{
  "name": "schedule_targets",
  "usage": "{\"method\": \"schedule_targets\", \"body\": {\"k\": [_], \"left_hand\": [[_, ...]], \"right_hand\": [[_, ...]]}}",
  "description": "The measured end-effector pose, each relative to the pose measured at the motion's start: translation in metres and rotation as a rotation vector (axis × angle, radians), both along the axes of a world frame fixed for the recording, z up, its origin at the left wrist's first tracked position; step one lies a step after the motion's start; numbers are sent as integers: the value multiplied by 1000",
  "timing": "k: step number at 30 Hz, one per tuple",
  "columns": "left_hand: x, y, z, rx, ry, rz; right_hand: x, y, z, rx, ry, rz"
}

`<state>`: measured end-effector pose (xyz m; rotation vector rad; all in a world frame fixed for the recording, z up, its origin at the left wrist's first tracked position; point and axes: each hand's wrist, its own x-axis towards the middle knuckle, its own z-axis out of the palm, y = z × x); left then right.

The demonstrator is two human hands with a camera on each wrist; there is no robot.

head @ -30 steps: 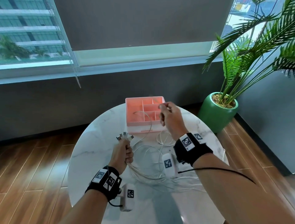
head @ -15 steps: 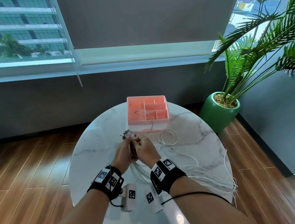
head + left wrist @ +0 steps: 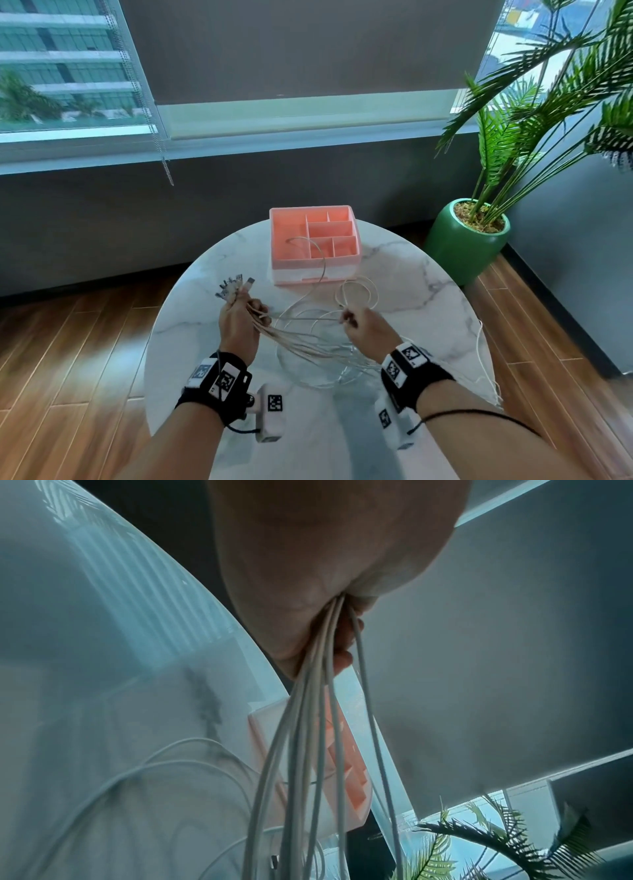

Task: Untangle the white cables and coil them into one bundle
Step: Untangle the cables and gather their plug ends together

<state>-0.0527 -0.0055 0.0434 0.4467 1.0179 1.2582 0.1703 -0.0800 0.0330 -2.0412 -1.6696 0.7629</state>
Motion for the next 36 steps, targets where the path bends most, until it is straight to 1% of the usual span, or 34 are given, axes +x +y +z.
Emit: {"method": "schedule_targets", "body": {"k": [3,5,7,9,11,13,15,17,20,22,23,24,26,27,29,31,33,36], "left_hand": [[1,-2,5,7,-104,23],[0,-3,7,13,-136,-5],[-3,-3,8,11,-119,-53],[-5,-3,7,14,-84,-102],[-4,-3,7,25,-54,-144],[-1,-4,7,44,-18,-180],[3,-5,8,53,9,-202],[5,-6,9,55,33,-212],[5,-6,10,55,55,-224],[4,-5,9,57,66,-232],[3,-5,8,60,73,-239],[3,-5,8,66,80,-250],[5,-7,10,83,96,-277],[7,-7,11,95,101,-290],[10,-9,14,137,109,-321],[14,-11,16,196,141,-360],[18,-11,18,217,198,-391],[18,-9,16,169,230,-427]], "right_hand": [[42,-6,-8,-114,-67,-98],[65,-11,-13,-165,-109,-184],[84,-15,-13,-196,-142,-252],[97,-14,-10,-168,-113,-327],[102,-5,0,-95,50,-421],[98,8,22,4,300,-507],[88,24,54,110,567,-535],[74,38,90,220,754,-472],[53,51,143,410,924,-313],[40,53,166,482,1060,-226],[32,53,173,497,1093,-184],[24,52,177,500,1075,-143],[7,50,171,473,922,-72],[-2,49,163,451,840,-33],[-18,47,138,374,747,29],[-32,43,113,305,699,58],[-45,40,93,277,678,59],[-58,35,76,272,740,80]]}}
